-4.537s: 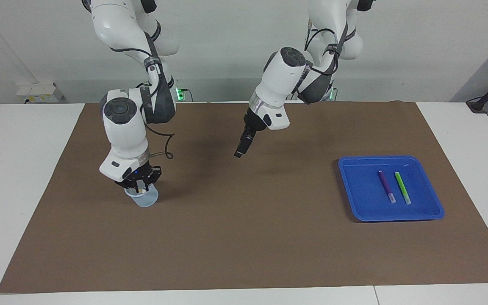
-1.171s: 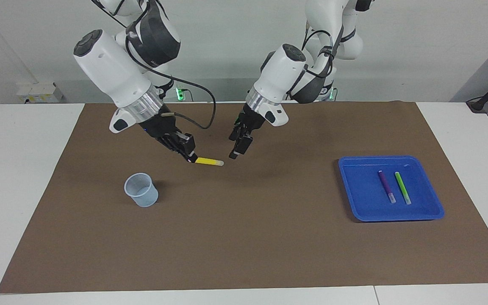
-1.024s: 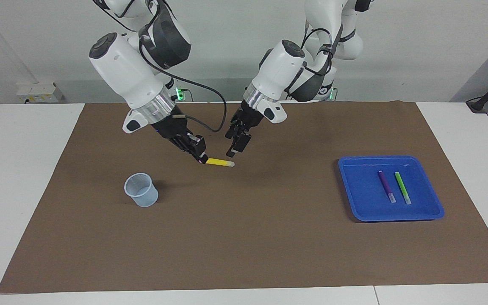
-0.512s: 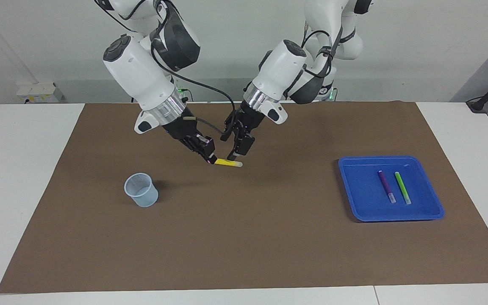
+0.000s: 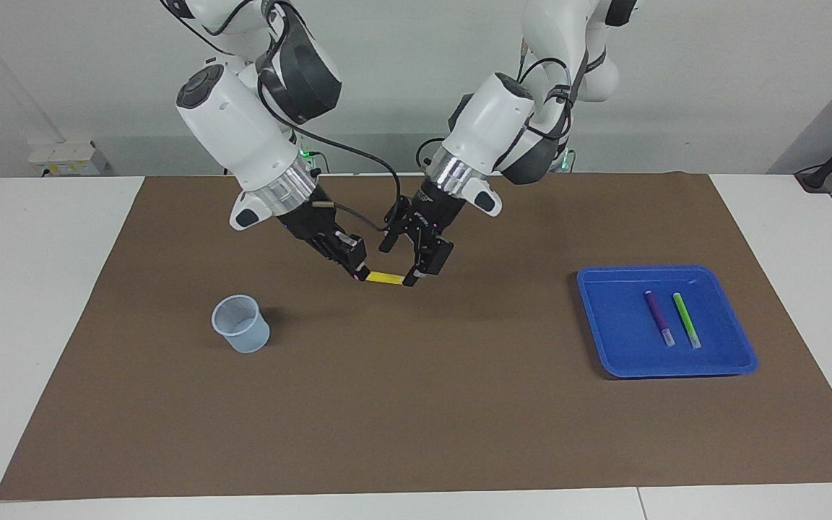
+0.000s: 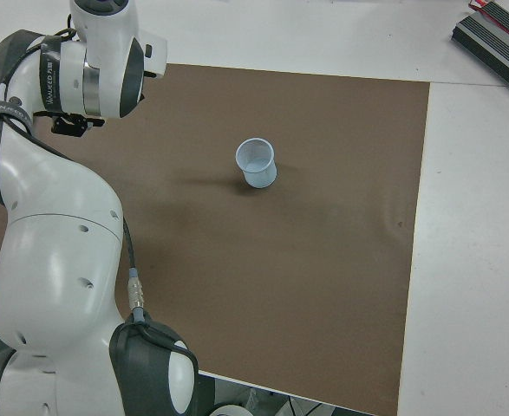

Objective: Right arm passes pens to left for tray arrangement
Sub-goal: 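Lift the yellow pen and carry it toward the left gripper, then close the left gripper on the yellow pen held by the right gripper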

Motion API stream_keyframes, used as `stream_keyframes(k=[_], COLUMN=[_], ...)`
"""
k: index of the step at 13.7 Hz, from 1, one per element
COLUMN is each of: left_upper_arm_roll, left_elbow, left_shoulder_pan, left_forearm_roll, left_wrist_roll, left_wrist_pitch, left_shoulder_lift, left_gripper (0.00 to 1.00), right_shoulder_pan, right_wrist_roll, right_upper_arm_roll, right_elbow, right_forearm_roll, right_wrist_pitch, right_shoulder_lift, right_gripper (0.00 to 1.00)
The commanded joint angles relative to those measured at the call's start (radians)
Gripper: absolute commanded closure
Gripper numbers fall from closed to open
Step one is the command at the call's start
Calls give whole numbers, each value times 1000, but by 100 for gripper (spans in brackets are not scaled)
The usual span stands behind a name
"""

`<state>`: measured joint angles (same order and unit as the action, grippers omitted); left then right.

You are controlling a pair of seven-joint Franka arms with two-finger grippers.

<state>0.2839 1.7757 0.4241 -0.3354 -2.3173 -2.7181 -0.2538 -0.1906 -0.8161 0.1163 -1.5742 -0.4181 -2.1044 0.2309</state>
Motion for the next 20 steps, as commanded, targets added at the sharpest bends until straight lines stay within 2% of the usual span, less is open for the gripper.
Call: stream_keyframes(k=[1, 5, 6, 8, 11, 15, 20], left_upper_arm_roll=[-6, -6, -6, -6, -6, -5, -5], left_elbow=[-36, -82, -88, -93, -108, -133, -127], left_shoulder_pan=[31, 35, 35, 32, 22, 18, 2], left_forearm_roll=[44, 108, 121, 127, 137, 161, 161], left_wrist_roll=[-33, -79, -94, -105, -93, -91, -56], left_wrist_pitch=[-43, -45, -43, -37, -14, 14, 17], left_shoulder_lift=[-63, -105, -107, -110, -111, -111, -111], left_gripper=[0, 5, 9, 26, 41, 42, 61], right_shoulder_pan=[7, 10, 10, 10, 10, 13, 11], right_wrist_roll=[12, 23, 23, 23, 23, 25, 26], right_upper_arm_roll=[3, 3, 3, 3, 3, 3, 3], right_elbow=[-12, -14, -14, -14, -14, -14, -14], right_forearm_roll=[-25, -25, -25, -25, -25, -25, -25], right_wrist_pitch=[-20, -19, -19, -19, -19, -19, -19], right_shoulder_lift=[-2, -4, -4, -4, -4, -4, -4], right_gripper=[91, 91, 91, 91, 90, 90, 90])
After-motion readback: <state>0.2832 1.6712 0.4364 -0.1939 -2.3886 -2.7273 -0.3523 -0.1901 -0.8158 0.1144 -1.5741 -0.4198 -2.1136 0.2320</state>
